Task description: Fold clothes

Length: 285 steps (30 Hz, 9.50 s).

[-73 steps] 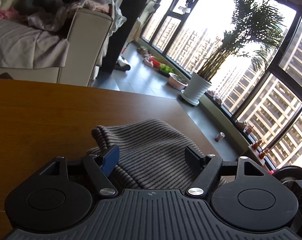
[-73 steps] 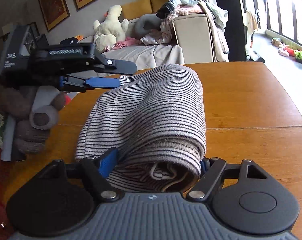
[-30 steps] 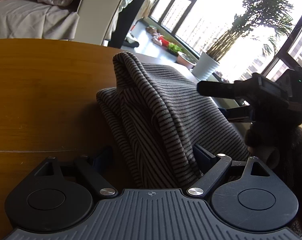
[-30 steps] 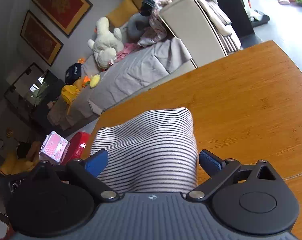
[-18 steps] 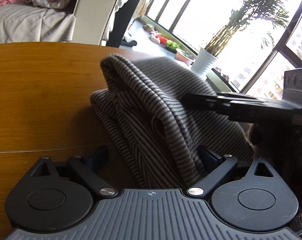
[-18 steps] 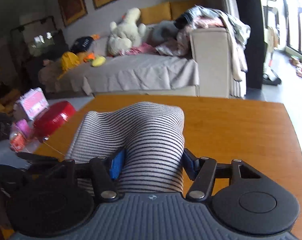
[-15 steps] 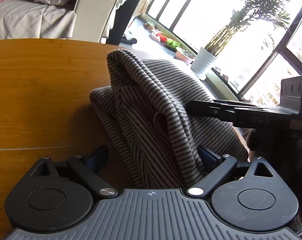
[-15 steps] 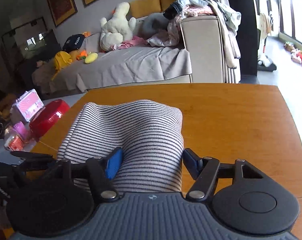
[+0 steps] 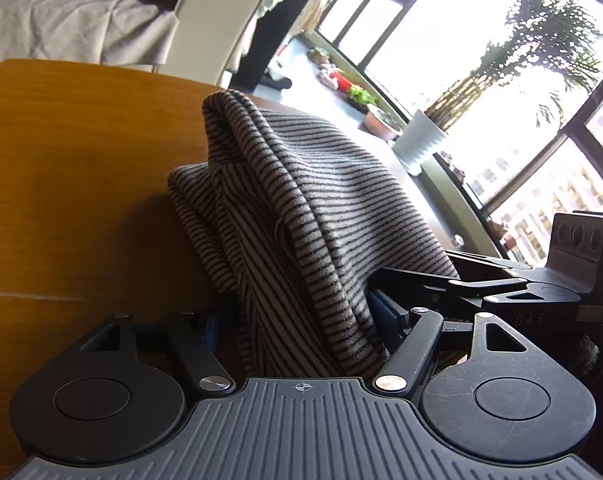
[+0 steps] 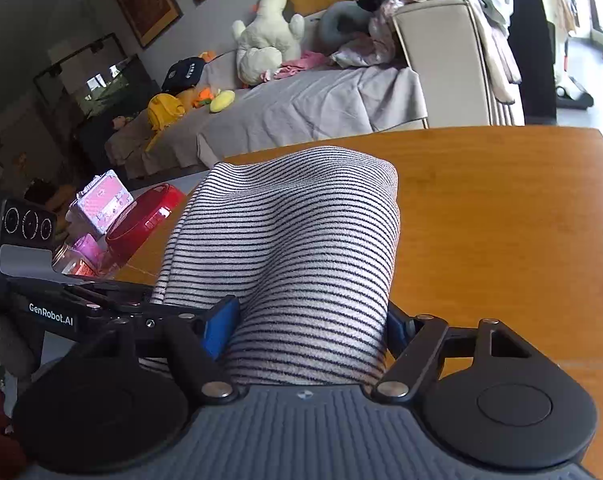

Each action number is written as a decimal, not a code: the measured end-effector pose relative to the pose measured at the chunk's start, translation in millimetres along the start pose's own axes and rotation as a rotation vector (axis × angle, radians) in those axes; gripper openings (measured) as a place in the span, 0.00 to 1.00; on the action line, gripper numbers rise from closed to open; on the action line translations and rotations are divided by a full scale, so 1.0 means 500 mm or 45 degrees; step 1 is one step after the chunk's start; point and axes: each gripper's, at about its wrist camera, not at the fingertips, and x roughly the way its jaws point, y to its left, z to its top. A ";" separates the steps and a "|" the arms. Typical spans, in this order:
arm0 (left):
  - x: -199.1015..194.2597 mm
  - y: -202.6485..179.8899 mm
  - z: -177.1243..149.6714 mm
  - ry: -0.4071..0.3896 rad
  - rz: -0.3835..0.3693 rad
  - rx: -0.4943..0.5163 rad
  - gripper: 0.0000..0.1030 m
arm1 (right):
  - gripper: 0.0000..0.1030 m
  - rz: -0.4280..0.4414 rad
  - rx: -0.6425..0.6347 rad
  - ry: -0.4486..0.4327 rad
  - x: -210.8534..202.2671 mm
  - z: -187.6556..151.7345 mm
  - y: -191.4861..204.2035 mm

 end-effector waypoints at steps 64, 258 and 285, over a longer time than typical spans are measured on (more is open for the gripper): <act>-0.021 0.168 0.158 -0.303 0.226 0.159 0.69 | 0.58 0.093 -0.042 -0.038 0.159 0.072 0.096; -0.054 -0.140 -0.196 -0.292 0.956 -0.047 1.00 | 1.00 -0.561 -0.178 -0.021 -0.018 -0.125 0.082; -0.054 -0.143 -0.198 -0.293 0.956 -0.047 1.00 | 1.00 -0.571 -0.171 -0.023 -0.020 -0.123 0.079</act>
